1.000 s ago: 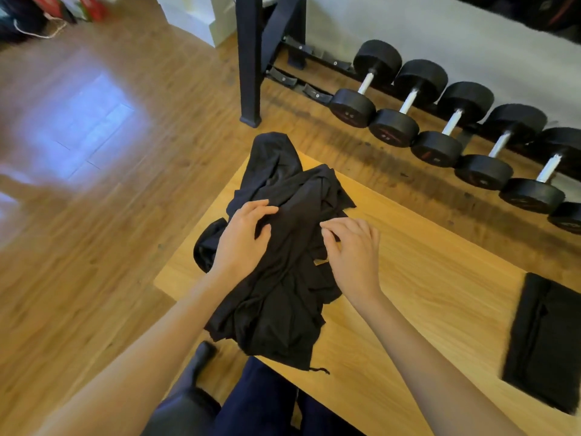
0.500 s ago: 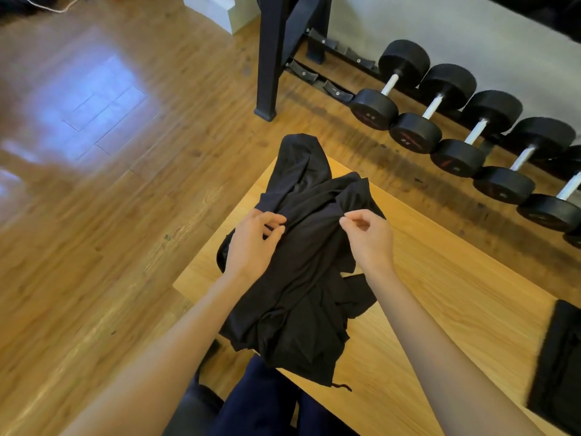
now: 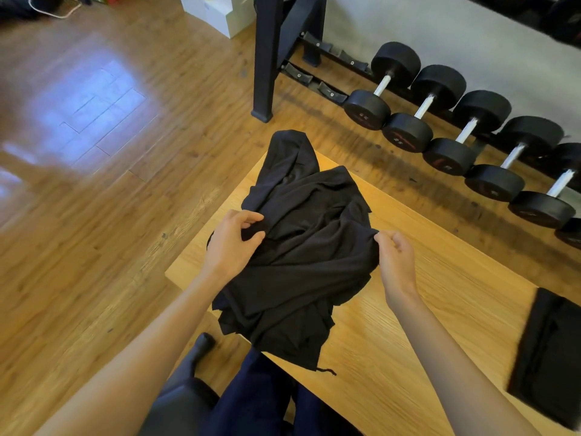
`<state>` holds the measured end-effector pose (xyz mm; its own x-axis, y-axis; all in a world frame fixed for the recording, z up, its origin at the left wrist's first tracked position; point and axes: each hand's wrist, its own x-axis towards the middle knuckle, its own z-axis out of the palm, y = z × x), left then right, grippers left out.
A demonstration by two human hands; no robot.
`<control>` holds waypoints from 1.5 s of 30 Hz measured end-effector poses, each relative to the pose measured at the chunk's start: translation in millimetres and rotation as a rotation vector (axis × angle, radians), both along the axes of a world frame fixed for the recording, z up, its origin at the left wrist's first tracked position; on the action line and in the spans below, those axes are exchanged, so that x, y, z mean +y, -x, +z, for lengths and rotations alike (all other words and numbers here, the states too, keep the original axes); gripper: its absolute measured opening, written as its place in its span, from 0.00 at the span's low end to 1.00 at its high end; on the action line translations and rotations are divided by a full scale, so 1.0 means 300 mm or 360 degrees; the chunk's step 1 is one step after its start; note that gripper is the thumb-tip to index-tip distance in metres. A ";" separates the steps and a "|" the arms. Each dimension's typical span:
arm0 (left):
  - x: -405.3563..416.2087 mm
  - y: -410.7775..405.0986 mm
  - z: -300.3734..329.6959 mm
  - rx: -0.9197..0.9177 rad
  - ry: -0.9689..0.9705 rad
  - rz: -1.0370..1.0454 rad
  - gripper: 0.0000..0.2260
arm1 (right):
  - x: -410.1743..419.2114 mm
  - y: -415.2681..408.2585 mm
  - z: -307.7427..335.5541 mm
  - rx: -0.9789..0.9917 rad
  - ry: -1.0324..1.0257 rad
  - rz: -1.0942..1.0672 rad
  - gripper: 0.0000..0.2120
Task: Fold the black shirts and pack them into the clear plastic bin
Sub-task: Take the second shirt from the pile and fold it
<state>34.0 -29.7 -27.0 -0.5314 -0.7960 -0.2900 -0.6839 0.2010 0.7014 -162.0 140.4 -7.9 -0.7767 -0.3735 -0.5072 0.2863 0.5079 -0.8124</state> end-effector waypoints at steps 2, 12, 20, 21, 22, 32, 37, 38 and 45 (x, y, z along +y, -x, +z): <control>0.014 -0.010 -0.003 -0.0027 0.0052 0.0042 0.13 | 0.041 0.004 -0.006 0.0001 0.0015 -0.0072 0.13; 0.129 -0.076 -0.001 0.0160 0.0027 0.0348 0.07 | 0.166 0.082 -0.053 0.0120 -0.0166 -0.0052 0.06; 0.203 -0.152 -0.007 -0.0167 -0.0343 0.0157 0.07 | 0.131 0.027 -0.098 0.0510 -0.0283 0.0413 0.10; 0.208 -0.151 -0.007 -0.0152 -0.0375 0.0180 0.07 | 0.121 0.016 -0.101 0.0593 -0.0320 0.0480 0.12; 0.213 -0.146 -0.005 -0.0122 -0.0417 0.0227 0.07 | 0.111 0.003 -0.103 0.0690 -0.0369 0.0546 0.15; 0.222 0.005 0.136 0.0506 -0.1124 0.0611 0.07 | 0.034 -0.149 0.081 0.0256 0.0280 0.1247 0.05; 0.200 0.082 0.213 0.0561 -0.1009 0.0333 0.05 | 0.023 -0.164 0.115 0.0283 0.0312 0.1209 0.10; 0.197 0.091 0.220 0.0555 -0.0987 0.0244 0.05 | 0.026 -0.156 0.113 0.0294 0.0324 0.1183 0.10; 0.157 0.104 0.147 0.0406 -0.0499 -0.0143 0.11 | 0.059 -0.054 0.120 -0.0095 0.0317 0.0748 0.06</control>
<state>2.8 17.4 17.2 -0.6809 -0.6373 -0.3610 -0.4695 0.0015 0.8829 -145.8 158.1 28.0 -0.4735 -0.7692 -0.4291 0.1134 0.4298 -0.8958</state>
